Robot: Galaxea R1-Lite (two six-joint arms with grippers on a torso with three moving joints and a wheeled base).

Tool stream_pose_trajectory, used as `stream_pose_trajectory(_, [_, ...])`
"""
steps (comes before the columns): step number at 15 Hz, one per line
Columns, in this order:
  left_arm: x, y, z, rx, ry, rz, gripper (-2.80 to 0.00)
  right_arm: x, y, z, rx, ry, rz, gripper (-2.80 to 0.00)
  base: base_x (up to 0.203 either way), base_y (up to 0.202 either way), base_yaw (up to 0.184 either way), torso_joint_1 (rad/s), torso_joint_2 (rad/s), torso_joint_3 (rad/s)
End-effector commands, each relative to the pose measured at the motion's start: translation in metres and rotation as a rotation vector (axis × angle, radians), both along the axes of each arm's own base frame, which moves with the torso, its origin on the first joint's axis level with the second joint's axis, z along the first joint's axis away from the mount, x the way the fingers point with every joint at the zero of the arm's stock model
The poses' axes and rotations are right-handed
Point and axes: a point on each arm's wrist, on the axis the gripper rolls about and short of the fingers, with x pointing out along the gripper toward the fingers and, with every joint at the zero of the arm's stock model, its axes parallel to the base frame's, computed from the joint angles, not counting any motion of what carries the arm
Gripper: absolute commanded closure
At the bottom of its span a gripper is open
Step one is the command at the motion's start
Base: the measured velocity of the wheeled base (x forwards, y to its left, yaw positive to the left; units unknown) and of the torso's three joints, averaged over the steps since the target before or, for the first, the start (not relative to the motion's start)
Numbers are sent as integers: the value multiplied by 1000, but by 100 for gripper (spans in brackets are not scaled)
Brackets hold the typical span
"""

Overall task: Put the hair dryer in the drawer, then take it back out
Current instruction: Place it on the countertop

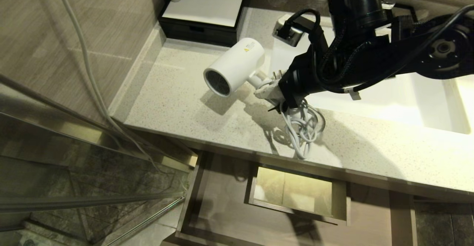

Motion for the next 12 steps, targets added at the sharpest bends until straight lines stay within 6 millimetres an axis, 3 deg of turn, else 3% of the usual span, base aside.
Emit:
stream_pose_trajectory(1, [0,0,0,-1,2,0,0,9,7,-11,-20,20,-7,0,0,0,0,0,0,0])
stream_pose_trajectory(6, [0,0,0,0,2,0,0,19,20,-20,-34,21,-10,0,0,0,0,0,0,0])
stream_pose_trajectory(12, [0,0,0,-1,1,0,0,19,22,-27,-66,24,-30,0,0,0,0,0,0,0])
